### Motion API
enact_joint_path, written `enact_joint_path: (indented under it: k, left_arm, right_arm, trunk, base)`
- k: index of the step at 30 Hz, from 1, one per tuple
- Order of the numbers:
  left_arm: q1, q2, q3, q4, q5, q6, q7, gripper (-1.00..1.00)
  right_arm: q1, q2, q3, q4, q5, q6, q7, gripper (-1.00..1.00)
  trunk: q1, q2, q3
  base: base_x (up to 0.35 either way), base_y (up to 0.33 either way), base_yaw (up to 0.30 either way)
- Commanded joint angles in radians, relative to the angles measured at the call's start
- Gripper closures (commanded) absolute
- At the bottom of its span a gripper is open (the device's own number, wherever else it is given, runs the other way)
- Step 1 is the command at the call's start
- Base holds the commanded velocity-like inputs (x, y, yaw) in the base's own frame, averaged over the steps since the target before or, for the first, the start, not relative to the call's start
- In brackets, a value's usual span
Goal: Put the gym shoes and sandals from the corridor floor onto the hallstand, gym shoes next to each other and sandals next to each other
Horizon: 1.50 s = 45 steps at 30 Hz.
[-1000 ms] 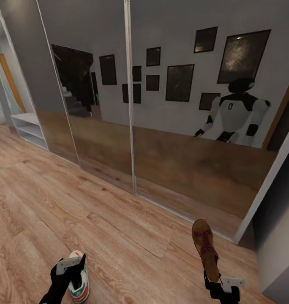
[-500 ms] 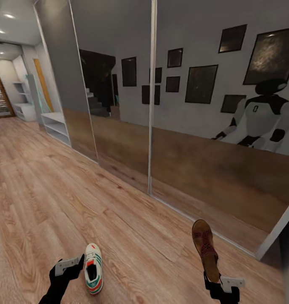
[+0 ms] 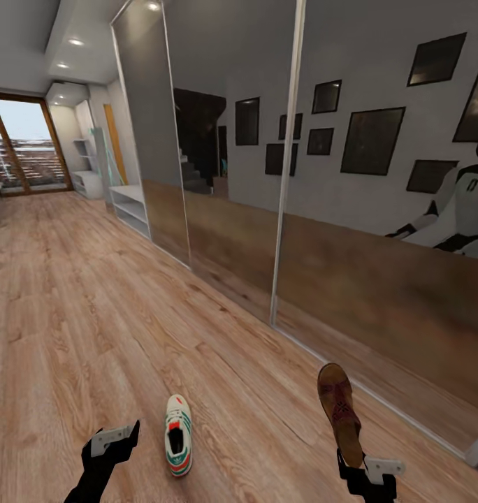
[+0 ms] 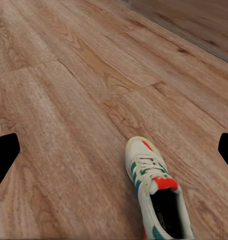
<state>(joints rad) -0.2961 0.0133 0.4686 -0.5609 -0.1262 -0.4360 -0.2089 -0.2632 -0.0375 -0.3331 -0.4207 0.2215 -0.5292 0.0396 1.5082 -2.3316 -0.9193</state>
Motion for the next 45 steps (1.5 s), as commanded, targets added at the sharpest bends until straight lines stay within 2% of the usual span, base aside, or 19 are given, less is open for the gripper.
enact_joint_path:
  k: [1, 16, 45]
  left_arm:
    - [-0.001, -0.001, 0.008, 0.001, -0.01, -0.004, -0.007, -1.0]
    - [-0.001, 0.005, 0.01, 0.001, -0.01, -0.004, -0.006, -1.0]
    - [-0.001, 0.005, 0.009, 0.001, -0.011, -0.004, -0.006, -1.0]
  right_arm:
    - [-0.001, 0.001, -0.009, 0.0, 0.006, -0.003, 0.006, 1.0]
    - [-0.001, -0.001, -0.009, -0.001, 0.006, -0.003, 0.006, 1.0]
    - [-0.001, 0.001, -0.009, -0.001, 0.006, -0.003, 0.005, 1.0]
  trunk:
    - [0.0, 0.0, 0.0]
    - [0.0, 0.0, 0.007]
    - [0.0, 0.0, 0.008]
  base:
    - [0.0, 0.0, 0.277]
    - [0.0, 0.0, 0.254]
    - [0.03, -0.017, 0.006]
